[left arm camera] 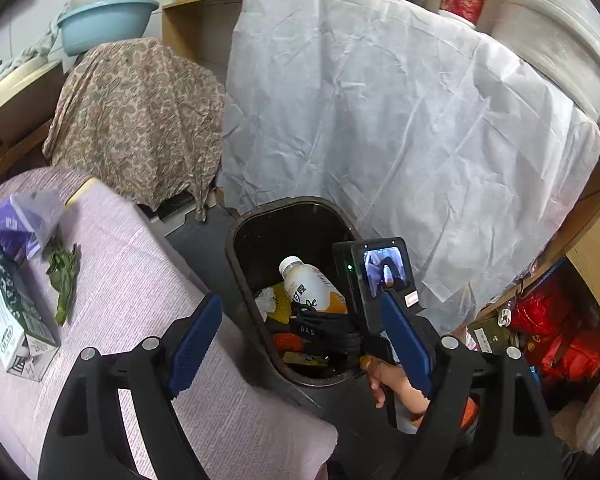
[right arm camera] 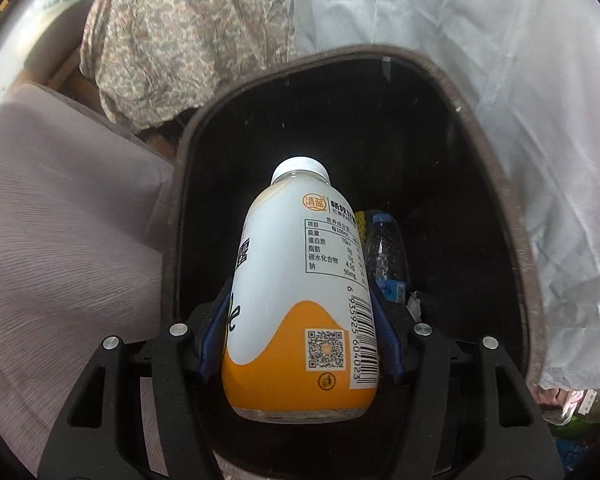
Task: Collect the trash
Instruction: 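Move both grippers back from the bin toward the table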
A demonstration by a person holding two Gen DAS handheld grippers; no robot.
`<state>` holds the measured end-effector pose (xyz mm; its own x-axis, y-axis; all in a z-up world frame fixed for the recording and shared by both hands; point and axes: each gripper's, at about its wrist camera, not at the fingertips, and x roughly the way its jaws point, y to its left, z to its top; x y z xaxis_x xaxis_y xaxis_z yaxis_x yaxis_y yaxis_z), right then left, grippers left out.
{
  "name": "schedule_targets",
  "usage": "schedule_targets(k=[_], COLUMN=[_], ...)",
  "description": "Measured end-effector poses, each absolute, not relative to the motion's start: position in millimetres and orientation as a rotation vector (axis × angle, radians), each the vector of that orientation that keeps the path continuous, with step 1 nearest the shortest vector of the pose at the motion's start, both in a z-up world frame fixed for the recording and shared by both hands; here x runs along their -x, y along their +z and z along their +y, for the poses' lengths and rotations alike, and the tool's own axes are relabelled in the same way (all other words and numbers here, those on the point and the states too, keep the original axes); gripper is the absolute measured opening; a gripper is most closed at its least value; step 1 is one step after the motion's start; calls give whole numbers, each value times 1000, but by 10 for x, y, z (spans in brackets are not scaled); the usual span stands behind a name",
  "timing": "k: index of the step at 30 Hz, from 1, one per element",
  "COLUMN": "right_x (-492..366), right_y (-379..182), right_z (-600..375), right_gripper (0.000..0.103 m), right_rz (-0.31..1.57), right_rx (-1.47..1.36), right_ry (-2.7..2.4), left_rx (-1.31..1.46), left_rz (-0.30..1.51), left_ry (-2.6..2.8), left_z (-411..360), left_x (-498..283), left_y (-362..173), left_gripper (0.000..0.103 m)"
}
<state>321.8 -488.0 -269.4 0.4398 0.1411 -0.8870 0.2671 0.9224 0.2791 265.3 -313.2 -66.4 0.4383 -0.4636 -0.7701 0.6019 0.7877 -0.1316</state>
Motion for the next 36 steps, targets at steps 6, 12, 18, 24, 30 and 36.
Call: schedule_targets(k=[6,12,18,24,30,36], right_x=[-3326,-3177,-2868,-2488,-2183,-2106], right_y=[-2883,-2794,-2408,-1804,-1207,-749], right_z=[-4886,-4907,-4817,-4670,-4301,-3688], right_gripper=[63,69,69,69,70,71], right_rz=[1182,1135,1037,893,779,734], right_rx=[-405,-444,-408,-358,-317,-255], right_ry=[-84,-100,-79,-49,46,200], left_rx=[-159,-139,-137,-81,-56,-41], left_rz=[895,892,874,850,828,827], left_ry=[-658,-653,-640,-594,-504,-384], left_z=[-3036,-2914,-2642,-2086,-1400,-639], left_x=[-2663,-2637,-2541,-2435,-2339,-2260], left_y=[-639,-613,-556,-478,-442,-487], left_gripper=[80,81,83,86,86,86])
